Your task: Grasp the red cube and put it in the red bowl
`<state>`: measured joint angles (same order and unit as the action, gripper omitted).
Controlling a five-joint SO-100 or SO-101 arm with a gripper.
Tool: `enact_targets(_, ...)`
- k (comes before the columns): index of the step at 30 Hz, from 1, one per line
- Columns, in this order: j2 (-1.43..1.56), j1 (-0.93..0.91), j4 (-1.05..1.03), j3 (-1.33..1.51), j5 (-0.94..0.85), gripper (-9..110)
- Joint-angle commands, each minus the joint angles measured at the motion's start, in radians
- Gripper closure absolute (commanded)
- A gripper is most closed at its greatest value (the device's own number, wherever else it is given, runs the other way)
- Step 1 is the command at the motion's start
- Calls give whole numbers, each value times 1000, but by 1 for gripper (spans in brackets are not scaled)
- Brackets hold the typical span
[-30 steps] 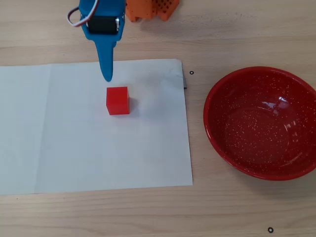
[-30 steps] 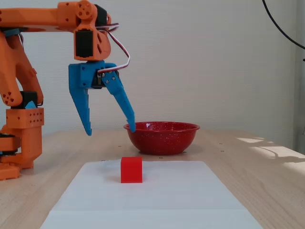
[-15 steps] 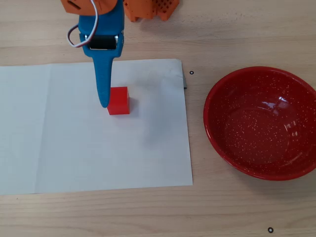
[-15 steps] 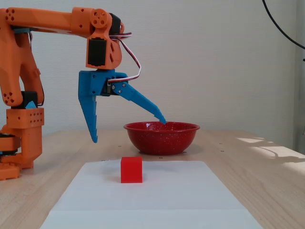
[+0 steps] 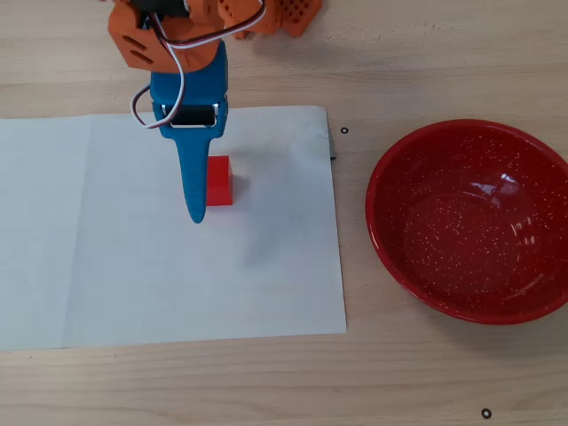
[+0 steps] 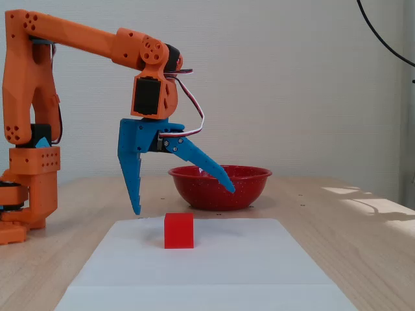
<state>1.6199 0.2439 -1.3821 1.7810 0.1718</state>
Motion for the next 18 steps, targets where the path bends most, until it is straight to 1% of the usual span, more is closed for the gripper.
enact_targets(1, 31, -54, 15, -98, -26, 34)
enact_targets(18, -95, -67, 101, -129, -37, 34)
